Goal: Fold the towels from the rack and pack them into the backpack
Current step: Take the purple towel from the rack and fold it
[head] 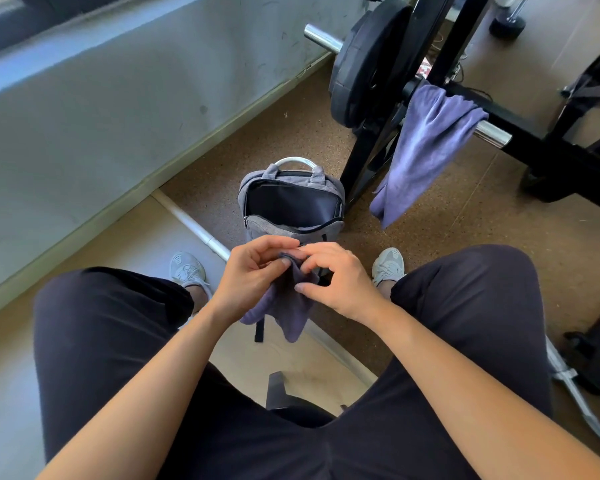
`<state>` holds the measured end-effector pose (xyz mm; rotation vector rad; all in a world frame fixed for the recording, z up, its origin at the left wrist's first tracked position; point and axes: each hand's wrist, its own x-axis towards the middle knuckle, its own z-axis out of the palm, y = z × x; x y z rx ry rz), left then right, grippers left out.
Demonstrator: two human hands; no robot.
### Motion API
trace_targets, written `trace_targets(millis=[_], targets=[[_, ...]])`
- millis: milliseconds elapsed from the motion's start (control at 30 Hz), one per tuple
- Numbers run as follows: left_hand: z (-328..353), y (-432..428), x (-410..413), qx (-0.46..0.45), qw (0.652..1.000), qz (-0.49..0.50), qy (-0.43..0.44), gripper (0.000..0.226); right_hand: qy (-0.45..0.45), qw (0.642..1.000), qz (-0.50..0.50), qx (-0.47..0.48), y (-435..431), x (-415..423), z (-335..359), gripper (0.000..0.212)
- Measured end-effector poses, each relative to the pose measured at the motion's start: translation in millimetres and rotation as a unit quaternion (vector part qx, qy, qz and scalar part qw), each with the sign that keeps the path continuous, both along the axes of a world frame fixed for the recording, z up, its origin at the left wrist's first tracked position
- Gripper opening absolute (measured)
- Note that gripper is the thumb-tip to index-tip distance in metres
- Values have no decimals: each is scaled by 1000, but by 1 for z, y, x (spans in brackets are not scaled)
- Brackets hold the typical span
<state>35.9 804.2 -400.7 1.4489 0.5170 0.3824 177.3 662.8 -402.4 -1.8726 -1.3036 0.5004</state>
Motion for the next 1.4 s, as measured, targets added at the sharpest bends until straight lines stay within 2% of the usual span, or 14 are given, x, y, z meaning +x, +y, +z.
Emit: trace_targets(millis=[133, 300, 433, 667, 800, 833, 1000, 1133, 1300, 1400], targets=[[1, 0, -2, 1, 1000, -7, -13, 29, 84, 996, -15, -40, 2, -6, 4, 10], [-1, 2, -1, -17, 1000, -4, -15, 29, 160, 985, -55, -17, 2, -5, 5, 18], [-1, -2, 1, -4, 1000, 18, -7, 23, 180, 981, -60, -44, 3, -5, 6, 28], [-4, -2, 4, 50, 998, 34, 6, 24, 187, 979, -29, -73, 3, -4, 4, 8], [1, 4, 4, -77, 996, 21, 33, 22, 249, 967, -38, -46, -1, 3, 12, 14], [1, 6, 4, -78, 996, -3, 53, 24, 256, 965, -42, -41, -1, 6, 14, 16], [-9, -1, 3, -17, 991, -91, 95, 27, 260, 962, -83, 11, -5, 17, 14, 14], [-18, -2, 3, 16, 989, -116, 91, 19, 283, 951, -114, 50, -6, 21, 12, 14], [-34, -10, 5, 165, 973, -123, 108, 13, 289, 945, -129, 79, -7, 22, 15, 11], [-33, -15, 7, 164, 975, -113, 98, 6, 298, 942, -122, 93, -8, 26, 21, 13]])
